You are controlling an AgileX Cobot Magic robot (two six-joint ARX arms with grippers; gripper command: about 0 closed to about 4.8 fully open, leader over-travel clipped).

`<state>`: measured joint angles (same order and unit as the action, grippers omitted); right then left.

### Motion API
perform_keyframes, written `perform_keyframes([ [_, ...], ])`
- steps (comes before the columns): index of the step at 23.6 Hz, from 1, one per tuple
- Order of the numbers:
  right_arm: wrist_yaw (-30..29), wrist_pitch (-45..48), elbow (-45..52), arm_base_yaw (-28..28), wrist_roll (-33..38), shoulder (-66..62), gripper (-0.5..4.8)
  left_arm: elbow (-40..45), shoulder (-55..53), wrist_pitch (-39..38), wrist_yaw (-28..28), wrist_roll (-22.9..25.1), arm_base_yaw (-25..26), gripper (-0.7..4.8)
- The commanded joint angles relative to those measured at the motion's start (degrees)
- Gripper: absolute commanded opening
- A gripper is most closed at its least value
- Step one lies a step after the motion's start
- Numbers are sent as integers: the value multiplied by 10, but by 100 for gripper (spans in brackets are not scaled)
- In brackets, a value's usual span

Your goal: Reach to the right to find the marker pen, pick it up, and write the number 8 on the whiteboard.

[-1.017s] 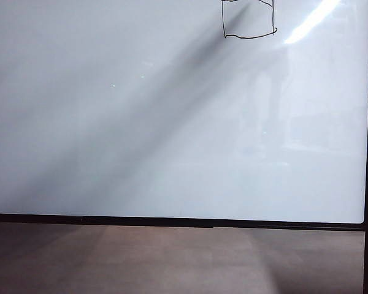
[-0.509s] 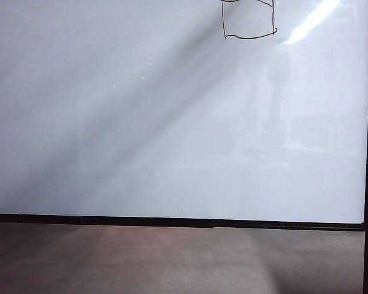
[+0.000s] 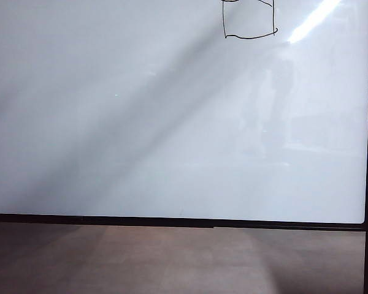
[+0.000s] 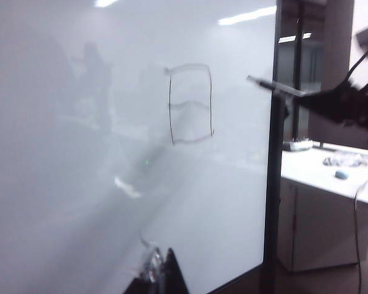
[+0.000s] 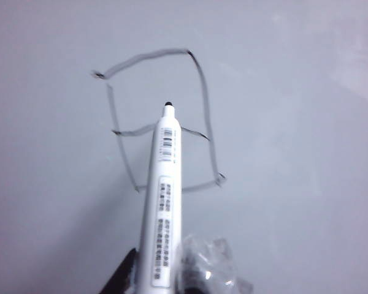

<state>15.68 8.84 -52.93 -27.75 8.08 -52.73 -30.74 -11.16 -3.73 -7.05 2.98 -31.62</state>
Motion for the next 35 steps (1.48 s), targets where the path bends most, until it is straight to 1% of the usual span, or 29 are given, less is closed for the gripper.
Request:
perform_keyframes([
  [1,-1,-11,9,0,9,20,-6,46,8,57,-3,0,3,-5],
  [5,-1,-18,15,-10,9,40,-6,130,35,108,-6,0,18,-5],
  [11,3,-28,16,-31,8,56,-6,239,89,80,-11,0,57,-5],
  [13,3,-27,16,-39,8,57,-6,271,113,75,-11,0,80,-5],
  [16,3,-24,16,-47,7,57,-6,301,109,76,-14,0,122,-5],
  [18,3,-21,16,-53,7,58,-6,302,109,48,-15,0,149,-5],
  [20,3,-16,16,-56,7,58,-6,302,109,46,-19,0,178,-5],
  [23,2,-7,16,-57,7,59,-6,302,109,62,-20,0,231,-5],
  [24,2,-7,16,-57,9,58,-6,302,109,77,-20,0,263,-5],
  [26,2,-6,16,-57,9,58,-6,302,109,96,-16,0,298,-5],
  [28,2,-3,16,-57,9,58,-6,302,109,97,-16,0,307,-5],
  [35,3,13,16,-57,6,58,-6,303,109,94,-18,0,307,-5],
])
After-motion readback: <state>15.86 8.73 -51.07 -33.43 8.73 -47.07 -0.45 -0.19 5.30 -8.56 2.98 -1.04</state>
